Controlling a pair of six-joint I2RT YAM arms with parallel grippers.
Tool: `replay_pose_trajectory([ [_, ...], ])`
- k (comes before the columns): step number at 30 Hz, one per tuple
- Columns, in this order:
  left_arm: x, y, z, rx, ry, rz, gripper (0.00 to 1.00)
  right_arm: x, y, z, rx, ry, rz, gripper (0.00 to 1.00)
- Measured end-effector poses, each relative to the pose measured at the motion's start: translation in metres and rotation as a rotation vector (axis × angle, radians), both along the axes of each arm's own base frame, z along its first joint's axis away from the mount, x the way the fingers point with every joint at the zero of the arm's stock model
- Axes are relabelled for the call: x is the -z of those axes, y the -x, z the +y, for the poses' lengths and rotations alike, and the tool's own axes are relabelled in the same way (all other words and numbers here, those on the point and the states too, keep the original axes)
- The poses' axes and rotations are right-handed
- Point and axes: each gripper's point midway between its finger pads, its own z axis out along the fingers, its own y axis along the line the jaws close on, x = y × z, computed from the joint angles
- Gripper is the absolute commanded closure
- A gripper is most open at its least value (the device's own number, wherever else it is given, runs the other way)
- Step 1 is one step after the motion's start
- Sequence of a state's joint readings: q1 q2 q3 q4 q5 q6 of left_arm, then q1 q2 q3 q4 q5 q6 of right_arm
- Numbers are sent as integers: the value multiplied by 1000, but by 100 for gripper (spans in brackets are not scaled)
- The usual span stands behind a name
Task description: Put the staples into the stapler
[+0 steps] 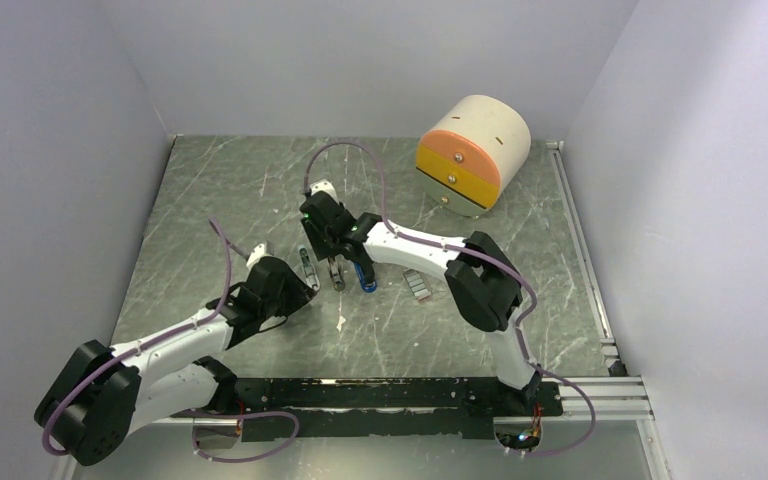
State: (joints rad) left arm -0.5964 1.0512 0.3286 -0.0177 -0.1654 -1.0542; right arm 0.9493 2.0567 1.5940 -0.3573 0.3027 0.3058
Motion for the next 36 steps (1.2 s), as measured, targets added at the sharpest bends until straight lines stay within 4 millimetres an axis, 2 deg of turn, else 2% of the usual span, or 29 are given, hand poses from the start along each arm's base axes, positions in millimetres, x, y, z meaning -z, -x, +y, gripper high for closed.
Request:
replay_pose_trajectory([
  [8,0,-1,-7,25,26,2,66,10,6,3,-32,9,38,53],
  [19,12,1,-18,85,34,33,66,22,7,7,-47,19,56,78],
  [27,19,2,-32,155,63,48,63,23,9,3,-27,15,60,80],
  [32,17,0,-40,183,89,37,61,23,20,-9,9,4,84,80],
  [36,18,-1,-46,202,108,34,66,22,32,-18,37,-9,110,80],
])
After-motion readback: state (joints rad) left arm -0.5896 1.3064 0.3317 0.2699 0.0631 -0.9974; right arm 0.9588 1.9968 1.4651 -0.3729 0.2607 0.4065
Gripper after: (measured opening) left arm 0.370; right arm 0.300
